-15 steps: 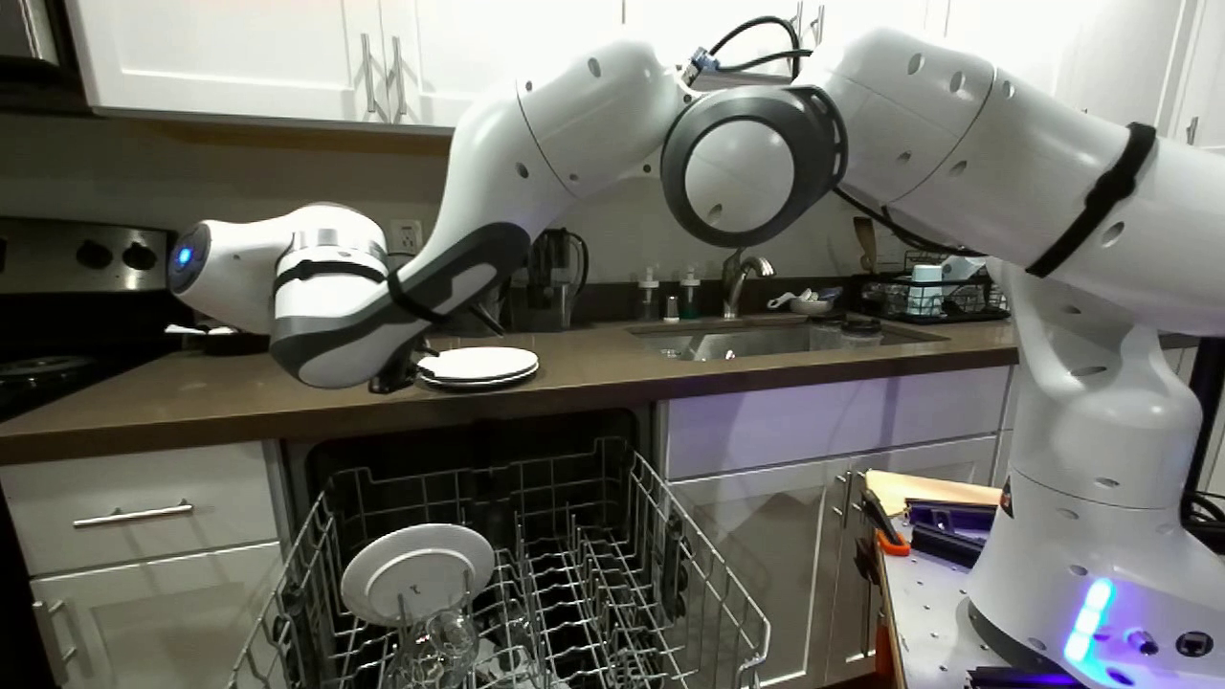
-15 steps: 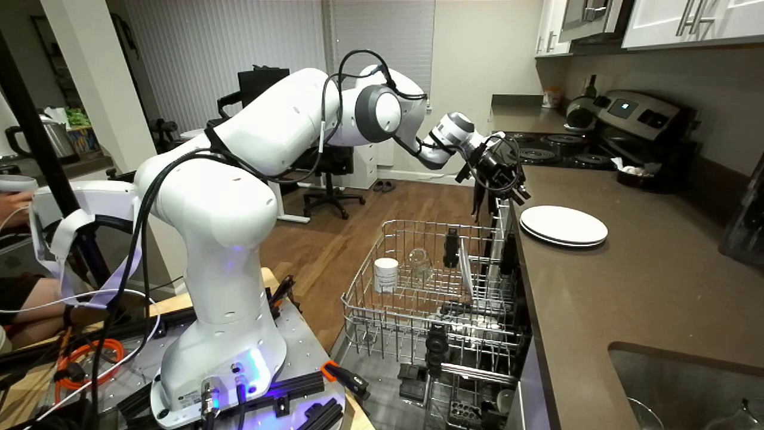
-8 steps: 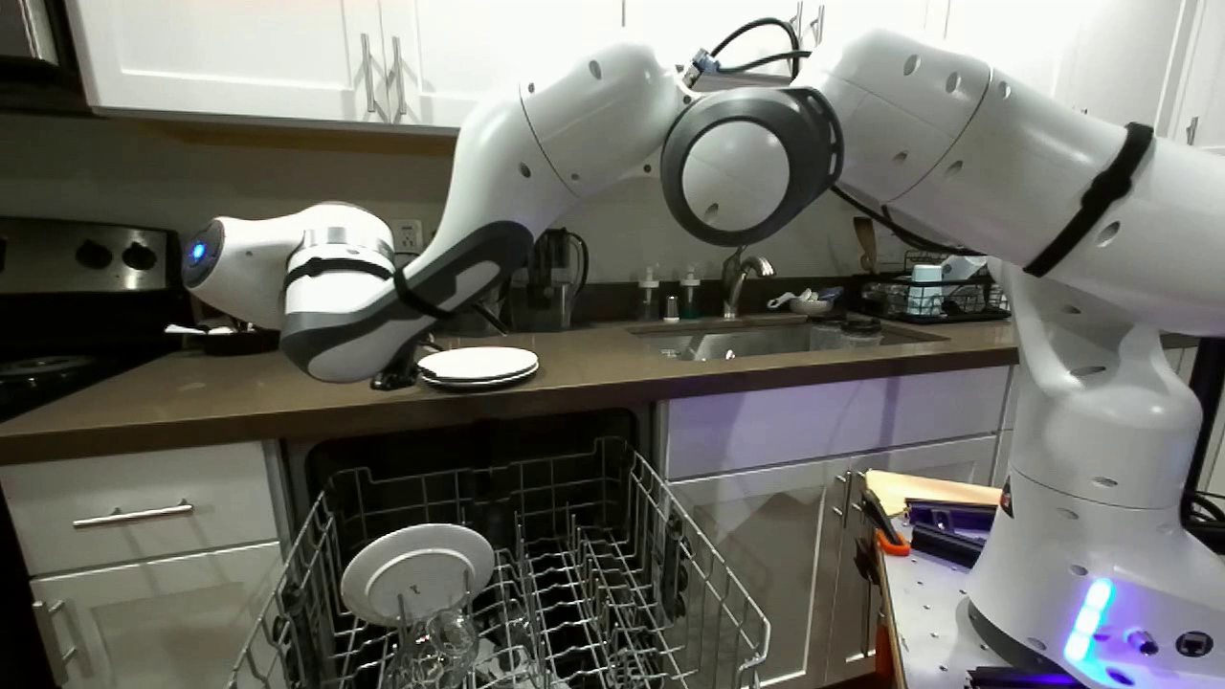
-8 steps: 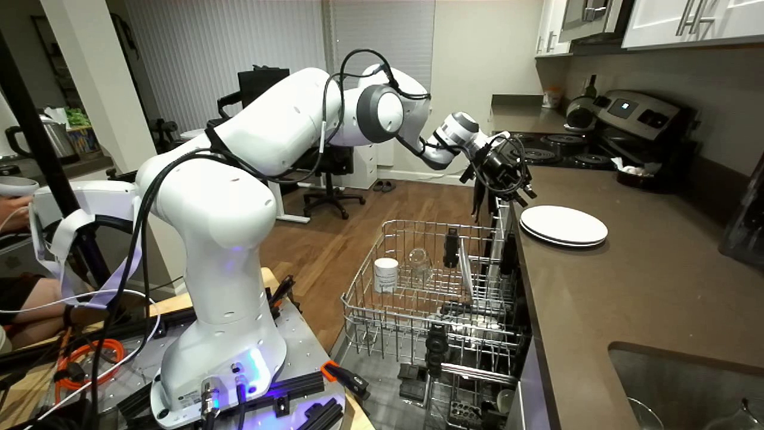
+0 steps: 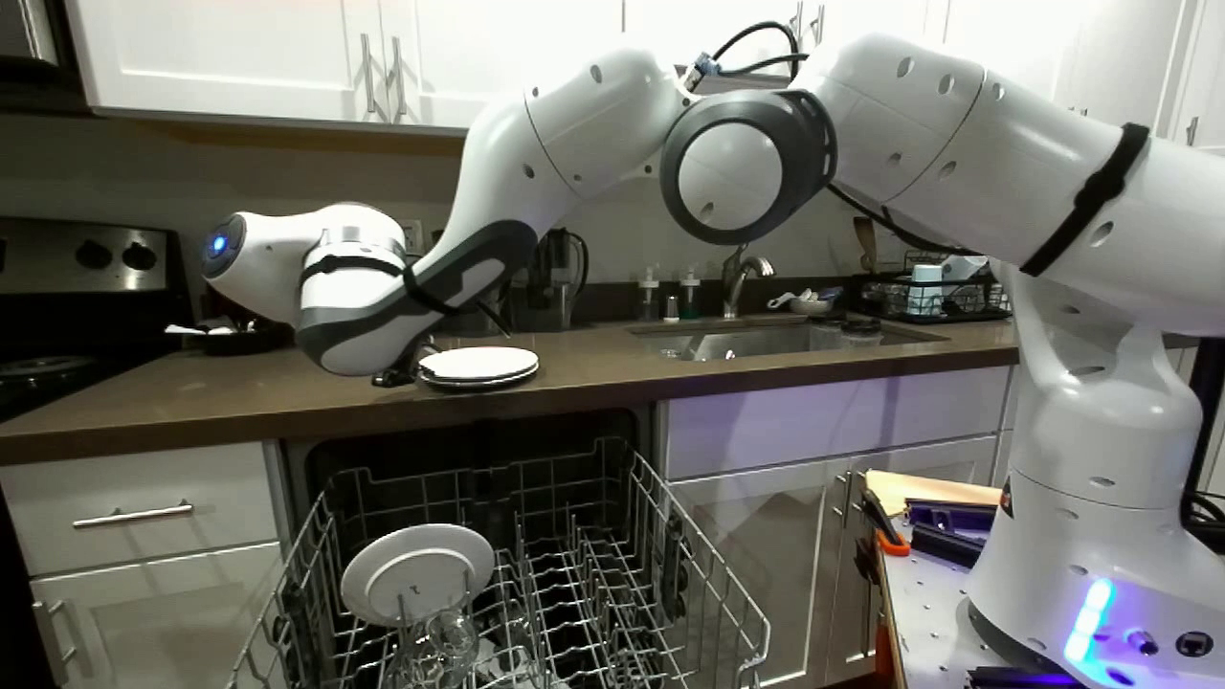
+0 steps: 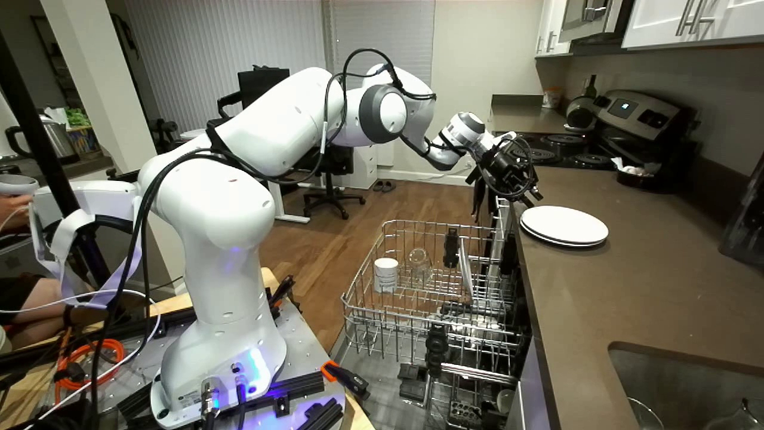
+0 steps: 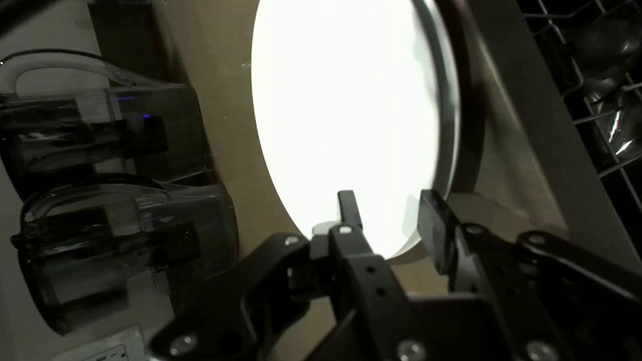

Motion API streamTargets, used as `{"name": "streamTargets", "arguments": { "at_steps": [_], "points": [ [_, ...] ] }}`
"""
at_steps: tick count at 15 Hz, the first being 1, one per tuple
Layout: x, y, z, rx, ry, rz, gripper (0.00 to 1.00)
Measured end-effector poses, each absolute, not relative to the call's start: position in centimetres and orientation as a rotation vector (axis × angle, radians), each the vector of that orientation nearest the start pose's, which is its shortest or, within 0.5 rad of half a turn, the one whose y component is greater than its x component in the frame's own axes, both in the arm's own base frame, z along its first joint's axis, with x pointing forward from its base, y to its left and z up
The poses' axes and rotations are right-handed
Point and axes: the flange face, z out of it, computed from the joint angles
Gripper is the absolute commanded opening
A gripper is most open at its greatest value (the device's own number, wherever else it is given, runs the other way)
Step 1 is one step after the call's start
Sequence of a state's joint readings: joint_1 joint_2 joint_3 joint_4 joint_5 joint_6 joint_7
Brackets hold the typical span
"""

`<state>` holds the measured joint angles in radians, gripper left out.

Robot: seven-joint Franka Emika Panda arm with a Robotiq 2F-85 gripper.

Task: Put a plate from the counter in the dishwasher

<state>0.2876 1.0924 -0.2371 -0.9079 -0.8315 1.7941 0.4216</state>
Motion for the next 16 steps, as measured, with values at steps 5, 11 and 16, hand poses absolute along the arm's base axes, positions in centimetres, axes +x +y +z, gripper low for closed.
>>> {"name": "streamTargets", "arguments": {
  "at_steps": [5,11,16],
  "points": [
    [78.19,5.70,25.13,2.128,0.025,0.114,0.38],
    [78.09,5.94,24.96,2.173,0.011,0.104,0.68],
    [78.01,5.52,24.67,2.186,0.001,0.092,0.29]
  ]
}}
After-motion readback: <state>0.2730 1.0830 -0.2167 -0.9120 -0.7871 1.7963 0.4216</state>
